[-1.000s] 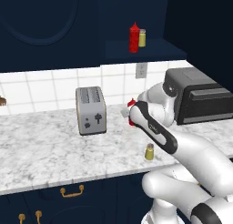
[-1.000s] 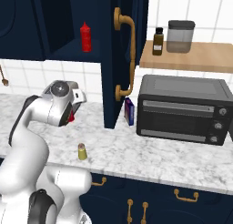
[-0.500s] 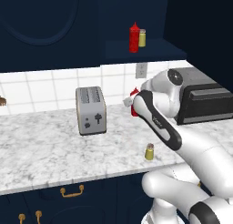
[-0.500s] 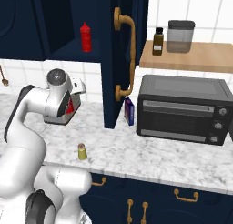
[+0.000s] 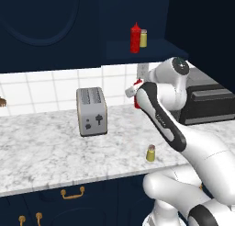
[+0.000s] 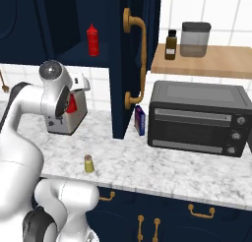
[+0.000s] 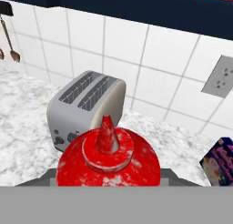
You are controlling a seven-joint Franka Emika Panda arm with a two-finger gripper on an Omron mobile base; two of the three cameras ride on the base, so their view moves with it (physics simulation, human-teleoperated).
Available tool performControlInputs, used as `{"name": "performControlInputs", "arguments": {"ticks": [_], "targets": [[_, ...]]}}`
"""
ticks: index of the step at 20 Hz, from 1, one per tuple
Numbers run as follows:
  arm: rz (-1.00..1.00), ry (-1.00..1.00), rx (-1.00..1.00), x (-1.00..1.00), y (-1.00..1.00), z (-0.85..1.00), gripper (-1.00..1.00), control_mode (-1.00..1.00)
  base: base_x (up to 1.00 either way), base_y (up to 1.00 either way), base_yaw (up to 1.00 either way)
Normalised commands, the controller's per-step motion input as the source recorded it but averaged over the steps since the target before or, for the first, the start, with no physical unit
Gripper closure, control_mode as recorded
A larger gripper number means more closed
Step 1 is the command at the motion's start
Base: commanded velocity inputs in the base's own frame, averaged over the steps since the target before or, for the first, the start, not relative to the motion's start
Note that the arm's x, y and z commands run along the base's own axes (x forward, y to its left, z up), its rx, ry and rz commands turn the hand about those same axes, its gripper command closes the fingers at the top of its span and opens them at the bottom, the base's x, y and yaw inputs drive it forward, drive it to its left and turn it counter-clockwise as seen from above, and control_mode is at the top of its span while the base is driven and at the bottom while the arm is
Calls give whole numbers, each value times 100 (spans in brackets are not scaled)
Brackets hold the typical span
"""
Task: Put the shaker and condiment bottle from the counter next to their counterparts in the cabinet.
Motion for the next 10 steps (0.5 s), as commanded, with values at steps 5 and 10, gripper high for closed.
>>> {"name": "performControlInputs", "arguments": {"ticks": [5, 10], "targets": [[-9, -2, 0, -18, 0, 49, 100, -100, 0, 0, 0], [-9, -1, 1, -18, 0, 54, 100, -100, 0, 0, 0]]}}
